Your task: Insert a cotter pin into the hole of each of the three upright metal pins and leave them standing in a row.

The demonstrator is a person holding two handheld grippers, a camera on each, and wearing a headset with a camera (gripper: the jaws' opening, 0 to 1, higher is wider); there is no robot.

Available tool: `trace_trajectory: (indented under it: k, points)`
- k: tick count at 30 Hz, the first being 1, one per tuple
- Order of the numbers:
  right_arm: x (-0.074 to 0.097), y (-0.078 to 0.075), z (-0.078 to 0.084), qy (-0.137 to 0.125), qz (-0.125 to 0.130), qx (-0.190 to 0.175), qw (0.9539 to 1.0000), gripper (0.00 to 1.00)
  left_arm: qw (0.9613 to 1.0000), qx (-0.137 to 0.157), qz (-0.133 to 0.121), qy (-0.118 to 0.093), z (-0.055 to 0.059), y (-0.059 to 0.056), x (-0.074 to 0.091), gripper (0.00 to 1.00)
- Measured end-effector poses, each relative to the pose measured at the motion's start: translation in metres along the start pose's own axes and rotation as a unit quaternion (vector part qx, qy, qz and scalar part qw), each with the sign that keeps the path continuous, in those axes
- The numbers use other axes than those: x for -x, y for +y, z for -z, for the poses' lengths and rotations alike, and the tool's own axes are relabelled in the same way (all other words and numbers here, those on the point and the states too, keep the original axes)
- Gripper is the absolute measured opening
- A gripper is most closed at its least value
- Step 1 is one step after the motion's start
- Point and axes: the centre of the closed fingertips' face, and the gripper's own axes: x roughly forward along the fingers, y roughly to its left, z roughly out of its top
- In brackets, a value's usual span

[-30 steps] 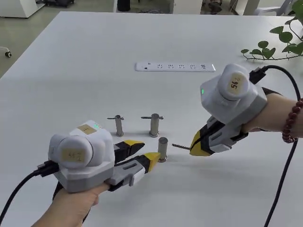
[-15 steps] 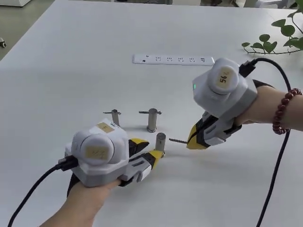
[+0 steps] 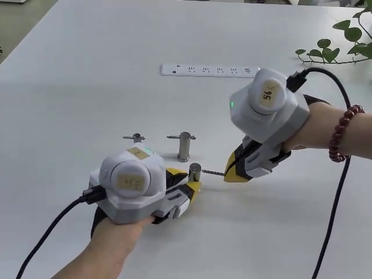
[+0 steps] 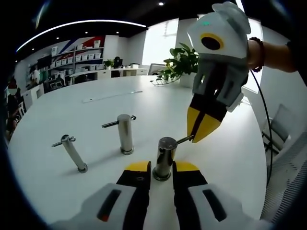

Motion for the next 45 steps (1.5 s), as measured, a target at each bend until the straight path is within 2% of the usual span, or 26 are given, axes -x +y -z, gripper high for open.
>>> trace_trajectory:
  k: [9, 21, 27, 45]
  points:
    - [0.000, -0.001, -0.001, 0.001, 0.001, 0.003, 1.0000, 0.00, 1.0000, 0.002, 0.005, -0.003, -0.002, -0.004, -0.002, 0.12]
    - [0.002, 0.001, -0.008, -0.003, 0.001, 0.014, 0.9999, 0.00, 1.0000, 0.007, 0.004, 0.000, 0.000, -0.003, -0.003, 0.12]
    - [0.003, 0.001, -0.010, 0.000, 0.003, 0.021, 0.9998, 0.00, 1.0000, 0.001, 0.001, 0.003, 0.002, -0.002, -0.004, 0.12]
    - [-0.001, 0.000, -0.028, -0.016, 0.000, 0.018, 0.9997, 0.00, 0.9999, 0.009, -0.011, 0.008, 0.007, -0.001, -0.006, 0.12]
